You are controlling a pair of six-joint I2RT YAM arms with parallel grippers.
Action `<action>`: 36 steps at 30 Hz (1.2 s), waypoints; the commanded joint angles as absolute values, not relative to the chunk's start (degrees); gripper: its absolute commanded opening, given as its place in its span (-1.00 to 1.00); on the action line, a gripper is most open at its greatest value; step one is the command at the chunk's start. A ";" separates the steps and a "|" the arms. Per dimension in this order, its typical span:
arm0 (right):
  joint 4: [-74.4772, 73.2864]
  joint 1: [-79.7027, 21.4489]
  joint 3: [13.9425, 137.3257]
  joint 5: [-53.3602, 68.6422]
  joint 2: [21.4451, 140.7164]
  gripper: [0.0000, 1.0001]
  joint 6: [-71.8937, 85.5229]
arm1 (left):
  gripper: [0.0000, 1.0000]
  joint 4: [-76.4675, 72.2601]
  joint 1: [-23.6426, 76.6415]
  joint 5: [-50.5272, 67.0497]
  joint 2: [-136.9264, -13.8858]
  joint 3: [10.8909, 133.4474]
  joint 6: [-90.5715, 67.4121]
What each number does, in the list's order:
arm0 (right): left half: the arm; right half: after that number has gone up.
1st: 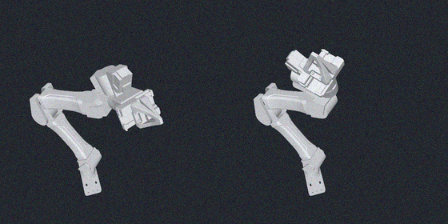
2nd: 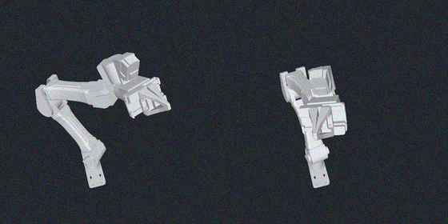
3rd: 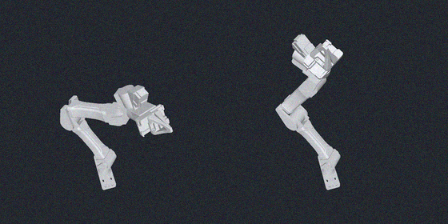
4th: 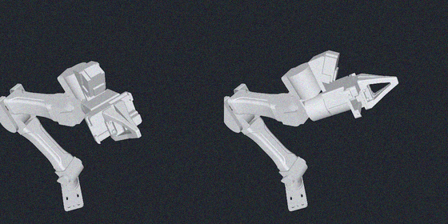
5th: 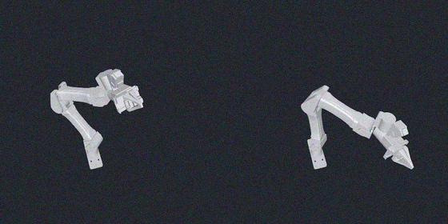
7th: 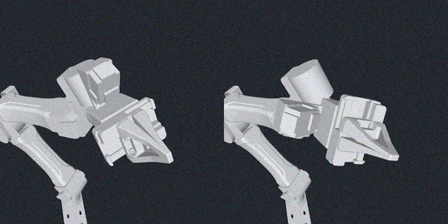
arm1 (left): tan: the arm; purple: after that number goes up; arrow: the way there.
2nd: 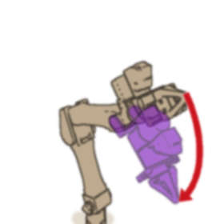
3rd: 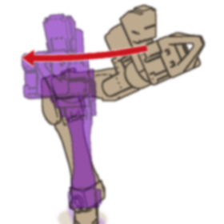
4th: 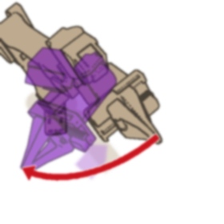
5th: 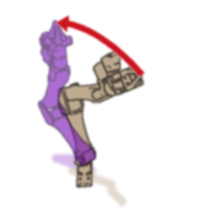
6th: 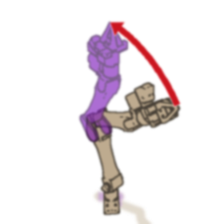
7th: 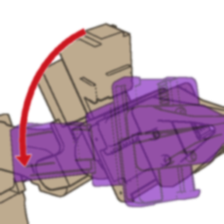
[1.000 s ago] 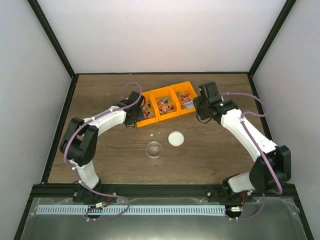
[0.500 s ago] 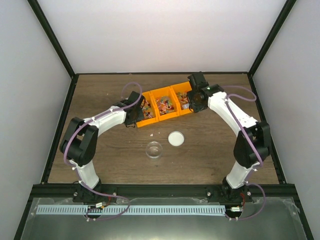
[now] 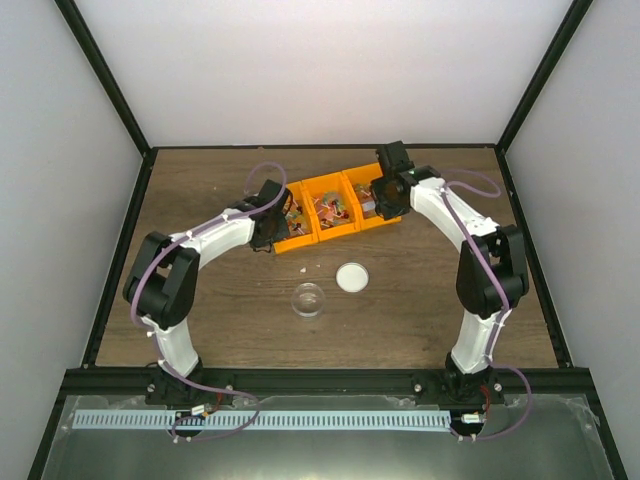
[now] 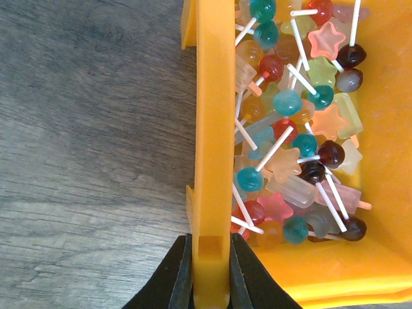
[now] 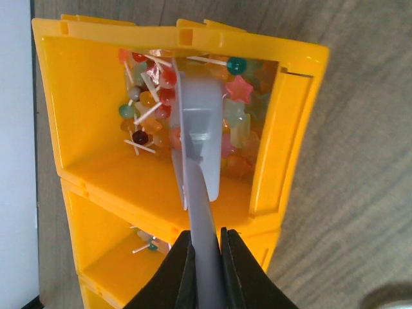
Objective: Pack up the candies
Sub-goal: Scoop the fake candies from the storage box.
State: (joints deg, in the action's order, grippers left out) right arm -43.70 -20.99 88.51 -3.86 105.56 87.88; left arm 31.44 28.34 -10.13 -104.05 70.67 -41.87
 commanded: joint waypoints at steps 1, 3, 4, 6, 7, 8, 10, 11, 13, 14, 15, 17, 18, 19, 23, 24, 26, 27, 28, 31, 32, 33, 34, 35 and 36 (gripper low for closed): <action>-35.33 -17.95 80.33 1.27 107.59 -0.99 82.75 | -0.92 31.74 28.74 -4.51 -107.81 70.10 -40.52; -31.97 -17.30 77.85 2.82 107.37 -0.99 82.47 | -0.92 31.64 28.74 -4.00 -107.95 70.22 -40.43; -31.30 -17.30 77.11 2.70 107.19 -0.99 82.37 | -0.92 31.64 28.74 -3.82 -107.99 70.31 -40.55; -30.44 -17.28 76.41 2.64 106.63 -0.99 81.94 | -0.92 31.43 28.74 -3.81 -107.84 70.48 -40.81; -30.50 -17.31 76.19 2.52 106.23 -0.99 81.99 | -0.92 31.45 28.74 -3.93 -107.75 70.65 -40.82; -30.44 -17.30 75.82 2.40 105.68 -0.99 82.07 | -0.92 31.42 28.73 -4.05 -107.70 70.90 -40.88; -31.14 -17.32 75.41 1.97 104.09 -0.99 82.33 | -0.92 31.65 28.61 -4.23 -107.92 71.47 -40.96; -31.70 -17.50 75.21 1.55 103.35 -0.99 82.39 | -0.92 31.83 28.65 -4.22 -108.06 71.74 -41.02; -33.38 -17.88 74.88 0.45 101.52 -0.99 82.85 | -0.92 32.06 28.65 -4.07 -108.71 72.05 -41.13; -33.93 -17.99 74.39 0.29 100.65 -0.99 83.11 | -0.92 32.07 28.65 -3.93 -108.94 72.07 -41.20; -33.98 -17.94 73.54 0.56 99.64 -0.99 83.57 | -0.92 31.98 28.65 -3.67 -109.09 72.15 -41.36; -33.04 -18.08 71.01 1.76 97.73 -0.99 85.12 | -0.92 31.80 28.65 -3.39 -109.54 72.22 -41.65; -32.12 -18.23 69.62 2.24 96.90 -0.99 85.76 | -0.92 31.73 28.65 -3.29 -109.65 72.24 -41.67; -30.93 -18.43 67.81 2.62 96.14 -0.99 86.27 | -0.92 31.81 28.65 -3.30 -109.70 72.32 -41.68; -27.85 -18.37 66.19 2.62 97.44 -0.99 86.46 | -0.92 31.72 28.65 -3.40 -109.31 71.88 -41.02; -27.50 -18.14 66.70 2.56 98.32 -0.99 85.97 | -0.92 31.70 28.65 -3.28 -109.18 71.67 -40.84; -26.21 -17.31 67.86 3.31 100.48 -0.99 85.09 | -0.92 31.57 28.65 -2.94 -109.22 71.47 -40.58; -25.26 -16.93 68.29 3.93 101.41 -0.99 84.89 | -0.92 31.54 28.65 -2.74 -109.31 71.58 -40.38; -23.78 -16.65 68.37 4.52 102.13 -0.99 84.81 | -0.92 31.62 28.65 -2.68 -109.35 71.69 -40.30; -17.72 -16.13 67.83 6.22 103.48 -0.99 84.04 | -0.92 32.06 28.65 -2.38 -109.59 72.38 -40.25; -16.28 -16.11 67.65 6.46 103.73 -0.99 83.33 | -0.92 32.20 28.65 -2.37 -109.64 72.48 -40.25; -15.36 -16.12 67.49 6.61 103.91 -0.99 82.79 | -0.92 32.25 28.64 -2.37 -109.62 72.51 -40.25; -14.09 -16.09 67.06 6.78 103.89 -0.99 82.32 | -0.92 32.31 28.61 -2.37 -109.66 72.52 -40.25; -12.62 -16.07 66.10 7.03 103.57 -0.99 81.98 | -0.92 32.26 28.65 -2.26 -109.65 72.47 -40.25; -10.44 -16.04 64.74 7.30 103.04 -0.99 81.79 | -0.92 32.26 28.65 -2.14 -109.56 72.38 -40.24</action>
